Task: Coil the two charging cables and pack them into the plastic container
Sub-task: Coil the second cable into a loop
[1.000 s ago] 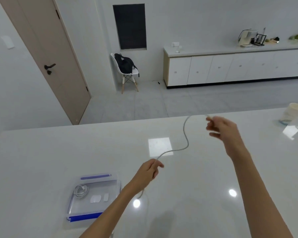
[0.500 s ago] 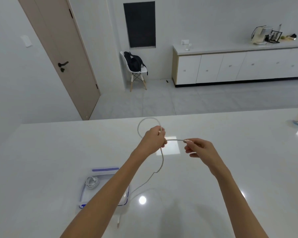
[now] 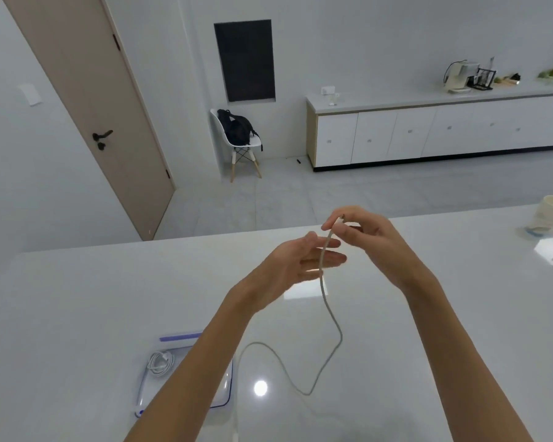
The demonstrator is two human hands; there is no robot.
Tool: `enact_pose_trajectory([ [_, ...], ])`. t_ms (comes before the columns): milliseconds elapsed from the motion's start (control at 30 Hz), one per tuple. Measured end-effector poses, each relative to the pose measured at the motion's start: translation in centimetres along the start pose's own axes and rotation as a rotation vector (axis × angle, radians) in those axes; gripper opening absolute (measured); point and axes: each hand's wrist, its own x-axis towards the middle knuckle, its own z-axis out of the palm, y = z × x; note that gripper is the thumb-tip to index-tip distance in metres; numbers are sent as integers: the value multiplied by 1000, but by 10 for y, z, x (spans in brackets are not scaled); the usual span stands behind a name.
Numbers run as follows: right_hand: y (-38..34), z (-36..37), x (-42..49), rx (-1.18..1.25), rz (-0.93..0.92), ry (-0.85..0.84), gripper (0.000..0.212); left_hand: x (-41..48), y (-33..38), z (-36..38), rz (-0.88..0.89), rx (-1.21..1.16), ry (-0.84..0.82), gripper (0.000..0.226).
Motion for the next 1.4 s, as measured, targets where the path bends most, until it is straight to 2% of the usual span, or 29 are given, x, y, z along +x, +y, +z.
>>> enact_pose_trajectory([
  [33,-4,-2,4,-42,-24,75,14,1,-4,3,26,130,172,45],
  [67,-8,-3,9,-85,-59,178,12,1,-10,5,91,302,415,40],
  [100,-10,-3,13,-109,-95,285,12,0,-13,6,118,351,627,37],
  [133,-12,-2,17,-123,-136,370,12,-2,-13,7,112,238,719,41],
  [167,-14,0,20,-140,-184,418,12,-2,-9,6,37,22,644,52],
  [200,-15,3,21,-174,-243,427,14,-1,-3,4,-75,-207,477,66],
  [267,-14,14,15,-323,-403,341,16,3,11,-3,-215,-522,157,84],
  [333,-1,34,3,-574,-623,214,18,7,21,-10,-232,-767,-33,78],
  [400,18,48,-7,-792,-819,157,22,10,27,-15,-234,-736,-77,56],
  [467,33,48,-15,-808,-826,136,31,14,25,-19,-202,-500,-71,47],
  [567,41,35,-20,-614,-654,194,44,15,21,-25,-127,-281,18,43],
  [633,40,25,-11,-346,-427,243,49,14,17,-28,-104,-176,64,34],
  [700,42,13,5,33,-145,83,57,13,18,-30,-119,-154,-50,21],
  [767,45,15,21,344,45,-107,53,8,24,-27,-79,-239,-262,15],
  [833,54,31,24,409,127,-209,45,6,30,-29,24,-360,-334,24],
  [900,70,58,10,354,161,-188,44,8,31,-38,157,-423,-252,30],
  [1000,85,87,-28,446,359,-316,38,17,19,-64,247,-455,57,34],
  [1067,85,92,-48,195,292,-351,27,23,2,-78,235,-273,306,36],
  [1133,66,84,-54,-135,137,-303,23,26,-21,-76,187,10,393,34],
  [1200,39,62,-46,-459,-84,-199,25,22,-42,-63,140,180,295,26],
  [1267,11,35,-29,-746,-315,-61,24,12,-51,-44,132,186,128,25],
  [1333,-9,12,-11,-791,-473,-5,22,4,-49,-22,180,85,-8,35],
  [1400,-22,0,5,-627,-546,-17,25,-1,-34,-4,211,-132,-110,51],
])
